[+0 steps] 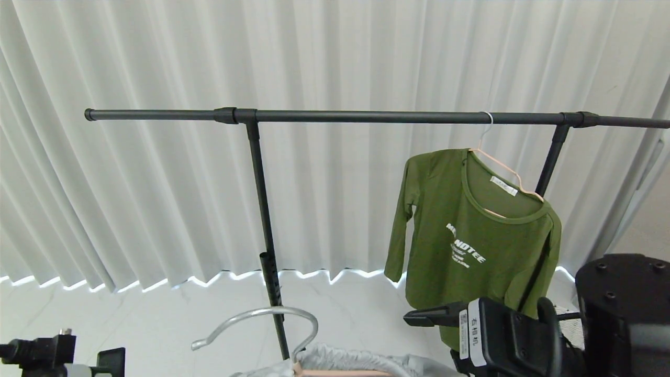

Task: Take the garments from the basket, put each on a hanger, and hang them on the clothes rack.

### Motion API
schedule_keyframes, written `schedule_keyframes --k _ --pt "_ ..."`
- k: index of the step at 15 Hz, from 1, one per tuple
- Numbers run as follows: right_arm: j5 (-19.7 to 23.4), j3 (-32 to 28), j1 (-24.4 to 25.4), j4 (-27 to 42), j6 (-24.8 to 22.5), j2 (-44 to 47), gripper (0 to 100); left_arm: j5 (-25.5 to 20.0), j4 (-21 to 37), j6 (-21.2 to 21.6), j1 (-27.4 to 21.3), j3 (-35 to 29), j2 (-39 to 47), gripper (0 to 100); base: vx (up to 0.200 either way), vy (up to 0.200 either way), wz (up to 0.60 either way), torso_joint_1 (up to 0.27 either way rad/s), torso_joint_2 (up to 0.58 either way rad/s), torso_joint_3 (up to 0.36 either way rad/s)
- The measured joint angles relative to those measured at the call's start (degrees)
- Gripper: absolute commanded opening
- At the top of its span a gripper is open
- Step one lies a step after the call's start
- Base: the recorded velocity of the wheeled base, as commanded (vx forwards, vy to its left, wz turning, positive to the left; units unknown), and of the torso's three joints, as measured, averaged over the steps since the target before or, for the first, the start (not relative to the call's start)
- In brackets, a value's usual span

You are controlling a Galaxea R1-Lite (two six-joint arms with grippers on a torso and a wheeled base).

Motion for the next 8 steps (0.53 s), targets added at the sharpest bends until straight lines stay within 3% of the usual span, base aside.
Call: schedule_keyframes --k 2,8 --pt "0.9 -2.0 1.4 0.1 -0.5 0.8 100 -2.3 0.0 3.7 -0.1 0.1 0.1 0 0.0 0.0 0.0 0.0 0.0 0.0" --pt "1.7 -5.9 7.1 -0.1 -0.6 6.7 100 -2.4 0.0 4.3 -0.1 0.1 -0.2 0 0.0 0.0 0.0 0.0 0.0 0.0"
